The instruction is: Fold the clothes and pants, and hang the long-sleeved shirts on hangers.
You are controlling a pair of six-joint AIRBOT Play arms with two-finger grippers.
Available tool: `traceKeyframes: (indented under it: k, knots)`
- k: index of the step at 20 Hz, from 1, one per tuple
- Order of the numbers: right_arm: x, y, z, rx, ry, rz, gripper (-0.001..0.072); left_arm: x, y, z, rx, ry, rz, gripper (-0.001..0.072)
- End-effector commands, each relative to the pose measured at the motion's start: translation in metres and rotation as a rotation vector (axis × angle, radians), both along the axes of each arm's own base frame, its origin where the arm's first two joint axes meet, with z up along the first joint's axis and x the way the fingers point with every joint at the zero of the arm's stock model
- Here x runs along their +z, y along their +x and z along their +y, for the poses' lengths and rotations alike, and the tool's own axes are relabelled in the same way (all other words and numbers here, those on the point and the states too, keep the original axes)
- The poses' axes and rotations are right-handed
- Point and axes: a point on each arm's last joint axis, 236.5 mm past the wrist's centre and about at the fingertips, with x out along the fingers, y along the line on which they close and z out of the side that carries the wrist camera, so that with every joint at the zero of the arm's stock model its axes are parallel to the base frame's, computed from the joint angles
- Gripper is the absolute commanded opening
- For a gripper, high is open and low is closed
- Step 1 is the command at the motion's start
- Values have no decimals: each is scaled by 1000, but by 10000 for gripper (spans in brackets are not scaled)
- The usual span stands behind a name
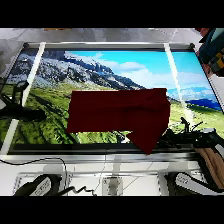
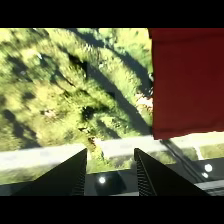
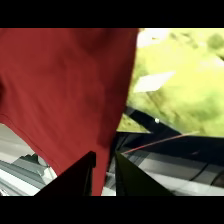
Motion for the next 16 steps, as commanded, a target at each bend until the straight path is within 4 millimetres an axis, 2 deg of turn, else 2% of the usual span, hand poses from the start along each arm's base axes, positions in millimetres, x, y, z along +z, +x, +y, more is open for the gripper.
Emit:
traceKeyframes:
  k: [1, 2, 7, 12, 13, 14, 15, 16]
  knots:
    - [0, 9, 0, -11, -3, -54, 163, -38, -7, -2, 14, -29, 73, 358]
    - [2, 13, 2, -15, 6, -71, 119, -48, -9, -5, 16, -46, 102, 358]
    - [5, 17, 3, -20, 17, -94, 118, -77, -5, -25, 47, -165, 171, 359]
    - [6, 17, 4, -20, 22, -94, 134, -94, -4, -36, 70, -236, 219, 361]
    - [6, 17, 6, -11, 22, -94, 136, -96, -4, -39, 72, -248, 227, 401]
    - [5, 16, 11, 12, 20, -96, 184, -97, -5, -40, 74, -255, 231, 548]
    - [4, 16, 16, 39, 13, -97, 289, -97, -5, -40, 74, -255, 234, 649]
    - [2, 16, 22, 69, 0, -102, 293, -99, -7, -41, 74, -257, 239, 652]
